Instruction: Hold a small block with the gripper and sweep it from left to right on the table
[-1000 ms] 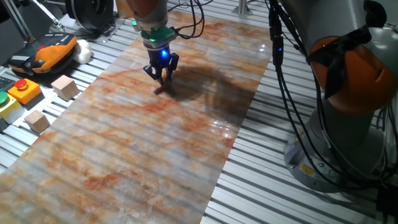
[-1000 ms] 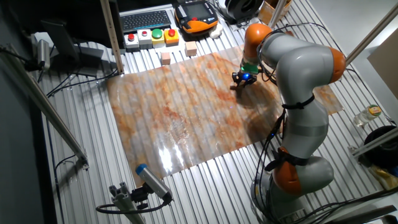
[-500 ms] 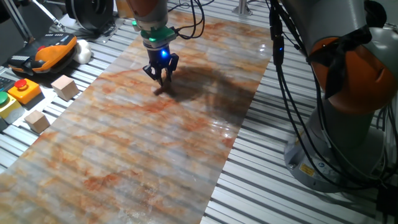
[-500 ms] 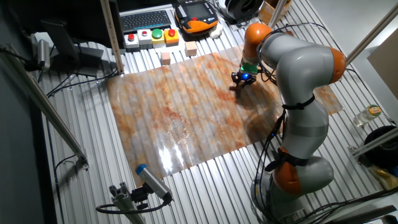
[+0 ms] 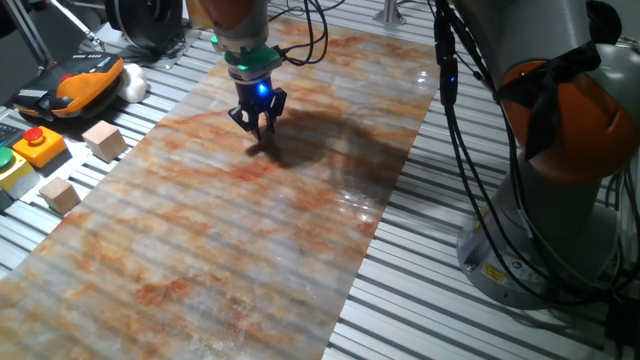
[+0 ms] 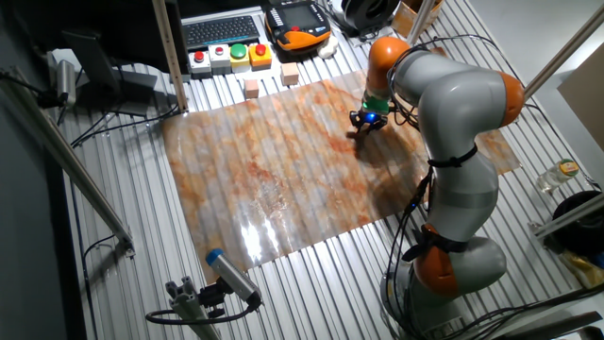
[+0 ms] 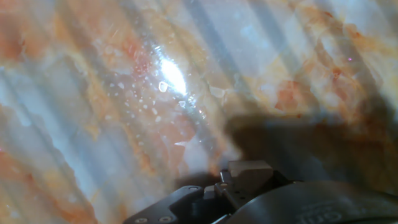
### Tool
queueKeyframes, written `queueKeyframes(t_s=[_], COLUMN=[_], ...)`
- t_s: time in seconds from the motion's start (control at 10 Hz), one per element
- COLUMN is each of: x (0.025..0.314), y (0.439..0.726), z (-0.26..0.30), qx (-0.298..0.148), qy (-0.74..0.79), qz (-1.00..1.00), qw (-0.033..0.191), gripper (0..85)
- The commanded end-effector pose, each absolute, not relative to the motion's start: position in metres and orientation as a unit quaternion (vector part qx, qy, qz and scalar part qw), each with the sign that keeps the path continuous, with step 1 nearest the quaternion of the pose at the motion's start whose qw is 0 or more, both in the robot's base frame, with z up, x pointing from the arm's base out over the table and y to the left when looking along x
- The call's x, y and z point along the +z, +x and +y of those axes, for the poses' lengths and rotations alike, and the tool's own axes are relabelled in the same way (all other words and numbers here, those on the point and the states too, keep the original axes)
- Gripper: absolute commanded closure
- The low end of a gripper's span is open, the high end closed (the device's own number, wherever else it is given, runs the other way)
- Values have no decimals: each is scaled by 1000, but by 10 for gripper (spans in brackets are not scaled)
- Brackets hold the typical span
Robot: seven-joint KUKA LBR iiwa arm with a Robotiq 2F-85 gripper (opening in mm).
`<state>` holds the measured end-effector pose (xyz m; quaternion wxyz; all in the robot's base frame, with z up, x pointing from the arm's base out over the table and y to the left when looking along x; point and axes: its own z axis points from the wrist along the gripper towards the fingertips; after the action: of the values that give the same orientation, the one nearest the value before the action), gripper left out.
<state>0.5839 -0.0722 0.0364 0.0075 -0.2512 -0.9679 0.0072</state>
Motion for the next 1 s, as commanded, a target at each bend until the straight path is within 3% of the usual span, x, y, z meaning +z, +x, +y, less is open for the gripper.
queueKeyframes(t_s=[0.0,0.9], x=[36,33], y=[584,581], z=[-71,-63], qx=[7,2], qy=[-252,-258], qz=[-968,-966], qw=[7,10], gripper=[850,850])
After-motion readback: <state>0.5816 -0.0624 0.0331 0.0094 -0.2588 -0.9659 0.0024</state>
